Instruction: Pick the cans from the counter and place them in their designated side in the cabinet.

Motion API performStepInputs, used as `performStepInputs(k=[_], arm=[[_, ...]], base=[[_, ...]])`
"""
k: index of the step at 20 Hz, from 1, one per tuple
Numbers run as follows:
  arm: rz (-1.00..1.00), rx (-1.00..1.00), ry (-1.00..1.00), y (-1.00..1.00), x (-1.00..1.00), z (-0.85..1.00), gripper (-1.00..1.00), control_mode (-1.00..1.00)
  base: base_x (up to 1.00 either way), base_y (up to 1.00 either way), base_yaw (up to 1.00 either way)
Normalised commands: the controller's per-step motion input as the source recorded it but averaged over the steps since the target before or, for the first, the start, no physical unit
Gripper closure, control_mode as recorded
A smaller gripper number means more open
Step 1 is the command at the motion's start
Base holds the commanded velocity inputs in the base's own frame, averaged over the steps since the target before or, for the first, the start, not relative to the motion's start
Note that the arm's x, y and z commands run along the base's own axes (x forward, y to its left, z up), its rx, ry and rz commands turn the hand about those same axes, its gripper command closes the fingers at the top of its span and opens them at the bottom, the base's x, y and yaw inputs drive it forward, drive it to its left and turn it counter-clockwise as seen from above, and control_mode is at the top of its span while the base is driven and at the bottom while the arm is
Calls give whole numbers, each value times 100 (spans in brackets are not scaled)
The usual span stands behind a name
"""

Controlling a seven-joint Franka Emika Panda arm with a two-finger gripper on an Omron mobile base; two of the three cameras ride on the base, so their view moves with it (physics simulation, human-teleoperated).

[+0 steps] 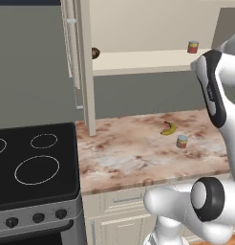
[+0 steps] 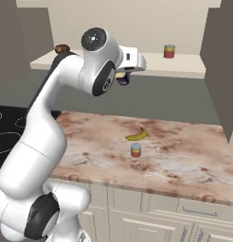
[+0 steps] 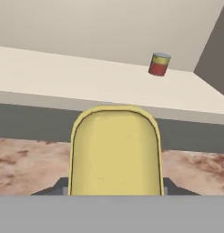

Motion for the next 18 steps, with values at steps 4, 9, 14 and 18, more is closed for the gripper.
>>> performStepInputs(k=[4, 9, 14, 18], arm=[[0, 0, -3, 0, 19, 3, 100, -100], [0, 0, -5, 0, 15, 1, 100, -100], [0, 0, -6, 0, 12, 4, 100, -100], [0, 0, 0, 0, 21, 1, 100, -100]], base=[[0, 0, 0], [0, 0, 0], [0, 0, 0], [0, 0, 0]])
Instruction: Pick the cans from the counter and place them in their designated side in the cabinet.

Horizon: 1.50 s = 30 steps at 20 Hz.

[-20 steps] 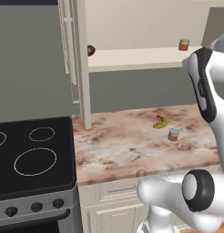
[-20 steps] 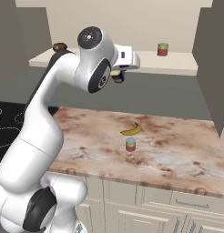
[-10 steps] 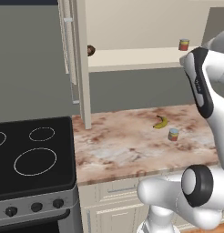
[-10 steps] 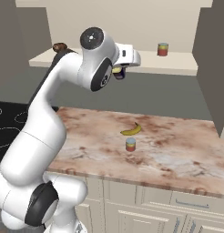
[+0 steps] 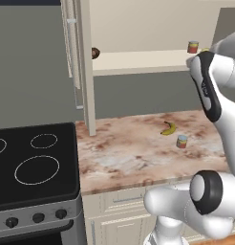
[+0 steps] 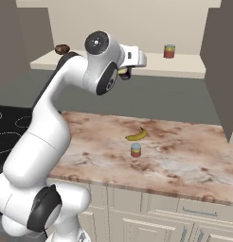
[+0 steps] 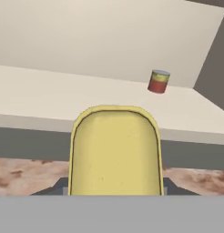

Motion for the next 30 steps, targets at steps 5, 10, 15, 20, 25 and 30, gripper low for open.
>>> performStepInputs(k=[5, 10, 15, 20, 25, 30], arm=[[0, 0, 0, -1, 21, 6, 100, -100], [0, 0, -2, -1, 18, 13, 100, -100], [0, 1, -4, 0, 16, 10, 100, -100], [0, 1, -2, -1, 14, 7, 100, -100], [0, 0, -1, -7, 11, 5, 100, -100], [0, 0, 5, -15, 11, 6, 100, -100]], base=[[0, 0, 0], [0, 0, 0], [0, 0, 0], [0, 0, 0], [0, 0, 0], [0, 0, 0]])
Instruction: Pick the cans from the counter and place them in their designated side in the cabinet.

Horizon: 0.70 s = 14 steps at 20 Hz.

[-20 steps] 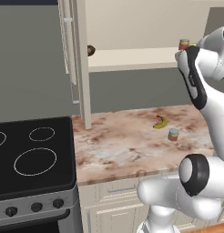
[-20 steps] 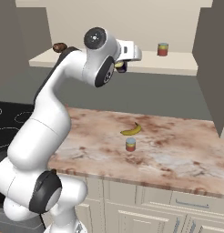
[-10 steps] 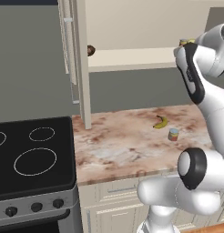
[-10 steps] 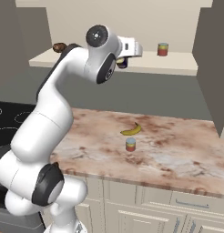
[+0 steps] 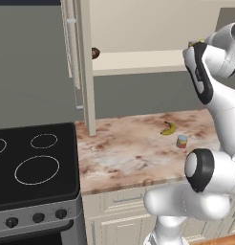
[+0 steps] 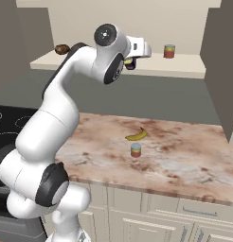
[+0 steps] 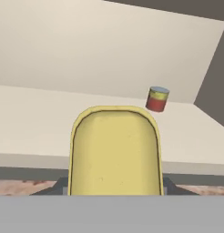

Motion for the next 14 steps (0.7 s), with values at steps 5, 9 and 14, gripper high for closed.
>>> performStepInputs(k=[5, 9, 14], arm=[[0, 0, 2, -12, 12, 6, 100, -100], [0, 0, 1, -5, 15, 1, 100, -100], [0, 0, 2, 0, 16, 0, 100, -100]], base=[[0, 0, 0], [0, 0, 0], [0, 0, 0]])
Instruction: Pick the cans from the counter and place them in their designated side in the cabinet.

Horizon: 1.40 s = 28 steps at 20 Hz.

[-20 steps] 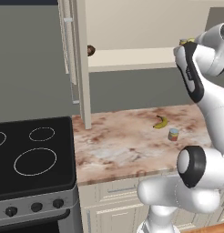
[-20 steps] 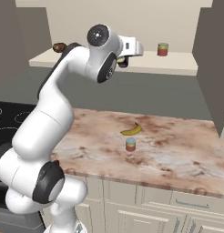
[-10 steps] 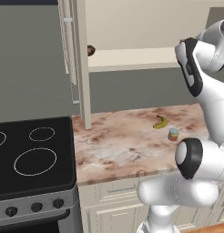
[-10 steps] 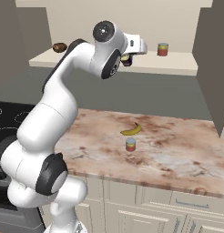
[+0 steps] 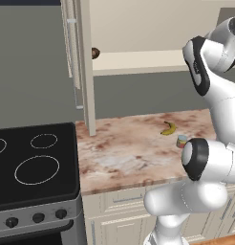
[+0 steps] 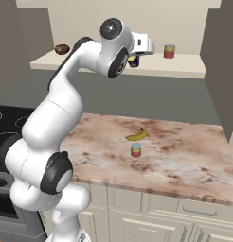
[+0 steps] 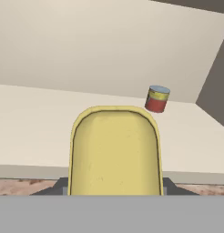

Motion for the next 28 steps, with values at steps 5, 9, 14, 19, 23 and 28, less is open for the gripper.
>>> performStepInputs(k=[5, 9, 14, 19, 23, 28], arm=[[0, 0, 3, -2, 12, 0, 100, -100], [0, 0, 4, -1, 13, 0, 100, -100], [0, 0, 5, 0, 18, 0, 100, -100], [0, 0, 5, -2, 17, 0, 100, -100], [0, 0, 5, -2, 16, 0, 100, -100], [0, 0, 4, -4, 15, 0, 100, -100]], base=[[0, 0, 0], [0, 0, 0], [0, 0, 0], [0, 0, 0], [0, 0, 0], [0, 0, 0]])
